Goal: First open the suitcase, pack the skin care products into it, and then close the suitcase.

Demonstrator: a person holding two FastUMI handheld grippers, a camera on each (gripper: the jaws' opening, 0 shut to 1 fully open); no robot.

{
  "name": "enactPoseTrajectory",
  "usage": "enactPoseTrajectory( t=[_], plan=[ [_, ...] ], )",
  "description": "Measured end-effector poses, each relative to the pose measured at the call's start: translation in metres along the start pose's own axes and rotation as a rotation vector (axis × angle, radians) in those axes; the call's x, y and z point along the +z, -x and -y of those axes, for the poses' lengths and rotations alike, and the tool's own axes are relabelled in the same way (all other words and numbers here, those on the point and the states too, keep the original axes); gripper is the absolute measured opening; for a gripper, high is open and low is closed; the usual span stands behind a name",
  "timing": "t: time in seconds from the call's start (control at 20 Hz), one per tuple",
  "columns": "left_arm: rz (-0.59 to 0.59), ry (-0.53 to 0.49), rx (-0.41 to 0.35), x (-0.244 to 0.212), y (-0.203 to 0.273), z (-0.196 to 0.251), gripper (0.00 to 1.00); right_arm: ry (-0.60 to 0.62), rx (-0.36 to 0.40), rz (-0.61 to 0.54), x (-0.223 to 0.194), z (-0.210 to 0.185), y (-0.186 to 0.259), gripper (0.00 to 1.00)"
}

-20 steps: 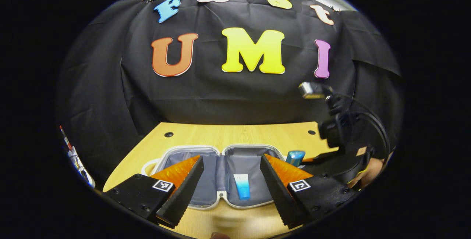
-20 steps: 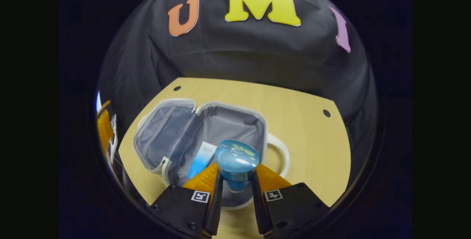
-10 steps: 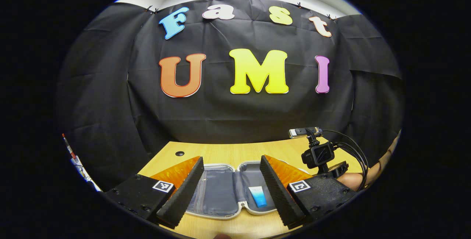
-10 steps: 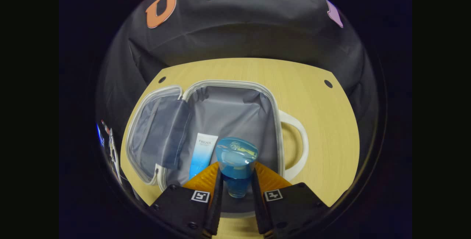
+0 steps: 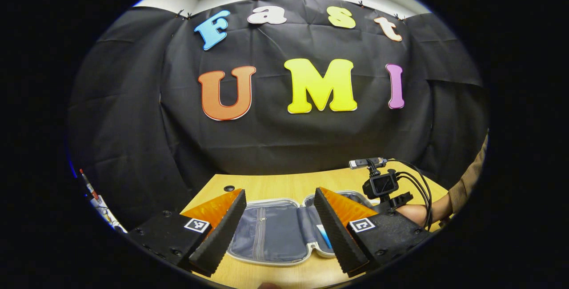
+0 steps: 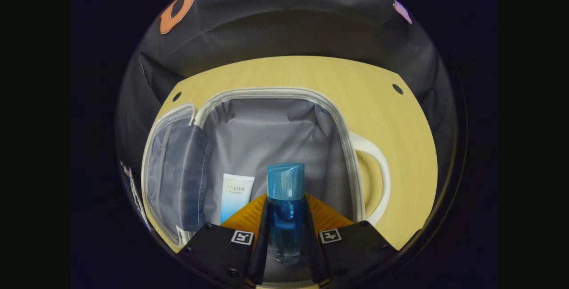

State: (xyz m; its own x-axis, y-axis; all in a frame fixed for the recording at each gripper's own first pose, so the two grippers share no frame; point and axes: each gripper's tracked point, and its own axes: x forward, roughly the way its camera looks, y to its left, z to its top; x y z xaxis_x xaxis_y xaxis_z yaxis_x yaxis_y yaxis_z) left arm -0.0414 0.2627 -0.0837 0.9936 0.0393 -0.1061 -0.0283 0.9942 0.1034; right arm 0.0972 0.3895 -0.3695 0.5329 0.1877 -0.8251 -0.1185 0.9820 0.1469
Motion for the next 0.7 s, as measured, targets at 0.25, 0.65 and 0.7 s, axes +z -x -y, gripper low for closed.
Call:
enactPoseTrajectory(
  t=[0.25, 0.65, 0.7],
  plan=[
    [-0.081, 0.109, 0.011, -0.028, 0.001, -0.024, 0.98, -0.031, 0.009, -0.042, -0.01, -0.008, -0.002, 0.39],
    [-0.155, 0.193, 0.17, -0.077, -0.018, -0.137, 0.98, 0.111, 0.108, 0.217, 0.039, -0.018, 0.083, 0.71],
    [-0.174, 0.238, 0.176, -0.089, -0.023, -0.149, 0.99, 0.149, 0.114, 0.279, 0.048, -0.018, 0.103, 0.7]
  ],
)
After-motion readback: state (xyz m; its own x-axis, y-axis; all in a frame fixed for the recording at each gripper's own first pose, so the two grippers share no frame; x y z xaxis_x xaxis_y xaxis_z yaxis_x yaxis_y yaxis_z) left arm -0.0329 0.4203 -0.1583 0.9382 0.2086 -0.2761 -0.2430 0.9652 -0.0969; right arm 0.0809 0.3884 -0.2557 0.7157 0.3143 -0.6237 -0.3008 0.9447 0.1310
